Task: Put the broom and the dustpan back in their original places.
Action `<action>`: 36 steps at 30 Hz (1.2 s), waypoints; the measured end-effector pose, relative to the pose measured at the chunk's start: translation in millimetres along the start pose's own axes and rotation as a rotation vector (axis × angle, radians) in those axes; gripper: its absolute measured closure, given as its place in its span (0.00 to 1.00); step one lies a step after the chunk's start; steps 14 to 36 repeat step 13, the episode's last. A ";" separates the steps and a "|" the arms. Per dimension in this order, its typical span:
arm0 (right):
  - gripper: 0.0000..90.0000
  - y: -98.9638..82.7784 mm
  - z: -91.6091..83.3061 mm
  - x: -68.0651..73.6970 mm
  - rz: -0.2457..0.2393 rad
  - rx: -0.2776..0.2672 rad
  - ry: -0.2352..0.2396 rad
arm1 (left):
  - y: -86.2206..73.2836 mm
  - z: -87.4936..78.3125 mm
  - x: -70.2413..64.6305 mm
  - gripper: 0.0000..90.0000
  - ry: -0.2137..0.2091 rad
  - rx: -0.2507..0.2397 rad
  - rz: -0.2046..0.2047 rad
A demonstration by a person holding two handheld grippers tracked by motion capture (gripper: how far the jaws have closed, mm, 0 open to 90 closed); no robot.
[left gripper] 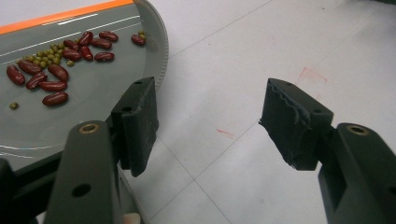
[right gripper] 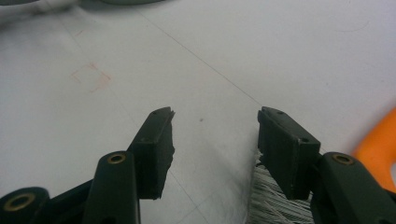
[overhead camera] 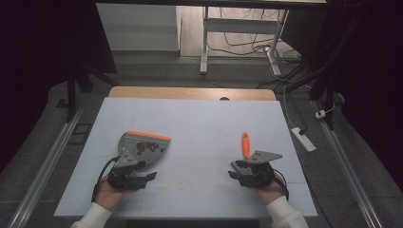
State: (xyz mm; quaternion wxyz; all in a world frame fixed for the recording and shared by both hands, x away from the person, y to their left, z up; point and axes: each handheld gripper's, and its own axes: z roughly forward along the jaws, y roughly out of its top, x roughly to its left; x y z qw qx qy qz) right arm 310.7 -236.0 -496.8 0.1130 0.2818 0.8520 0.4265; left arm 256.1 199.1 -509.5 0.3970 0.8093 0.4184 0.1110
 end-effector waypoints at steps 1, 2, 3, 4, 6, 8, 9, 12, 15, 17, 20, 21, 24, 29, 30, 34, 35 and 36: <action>0.50 -0.1 -0.2 -0.2 -0.001 -0.001 -0.001 | 0.0 0.1 0.1 0.42 0.001 0.001 0.001; 0.50 -0.3 -0.4 -0.3 0.001 -0.001 -0.001 | 0.1 0.3 0.1 0.42 0.001 0.001 0.001; 0.50 -0.5 -0.6 -0.4 0.001 -0.002 -0.002 | 0.1 0.3 0.1 0.42 0.001 0.001 0.001; 0.50 -0.5 -0.9 -0.4 0.001 -0.001 -0.002 | 0.1 0.4 0.2 0.42 0.001 0.000 0.000; 0.50 -0.7 -1.2 -0.6 0.001 -0.002 -0.002 | 0.0 0.4 0.5 0.42 0.001 0.000 -0.003; 0.50 -0.7 -1.1 -0.7 0.001 -0.001 -0.002 | 0.0 0.3 0.9 0.42 -0.001 0.000 -0.003; 0.50 -0.8 -1.1 -0.6 0.001 -0.001 -0.002 | -0.1 0.4 0.9 0.42 -0.001 -0.001 -0.003; 0.50 -1.0 -1.3 -0.6 -0.001 -0.001 -0.002 | -0.1 0.8 0.9 0.41 -0.006 0.001 -0.005; 0.50 -1.0 -1.5 -0.6 -0.001 -0.003 -0.002 | 0.0 1.0 1.2 0.41 -0.008 0.003 -0.005; 0.50 -1.0 -1.5 -0.6 -0.001 -0.003 -0.002 | 0.0 1.0 1.2 0.41 -0.008 0.003 -0.005; 0.50 -1.0 -1.5 -0.6 -0.001 -0.003 -0.002 | 0.0 1.0 1.2 0.41 -0.008 0.003 -0.005; 0.50 -1.0 -1.5 -0.6 -0.001 -0.003 -0.002 | 0.0 1.0 1.2 0.41 -0.008 0.003 -0.005; 0.50 -1.0 -1.5 -0.6 -0.001 -0.003 -0.002 | 0.0 1.0 1.2 0.41 -0.008 0.003 -0.005; 0.50 -1.0 -1.5 -0.6 -0.001 -0.003 -0.002 | 0.0 1.0 1.2 0.41 -0.008 0.003 -0.005; 0.50 -1.0 -1.5 -0.6 -0.001 -0.003 -0.002 | 0.0 1.0 1.2 0.41 -0.008 0.003 -0.005; 0.50 -1.0 -1.5 -0.6 -0.001 -0.003 -0.002 | 0.0 1.0 1.2 0.41 -0.008 0.003 -0.005; 0.50 -1.0 -1.5 -0.6 -0.001 -0.003 -0.002 | 0.0 1.0 1.2 0.41 -0.008 0.003 -0.005; 0.50 -1.0 -1.5 -0.6 -0.001 -0.003 -0.002 | 0.0 1.0 1.2 0.41 -0.008 0.003 -0.005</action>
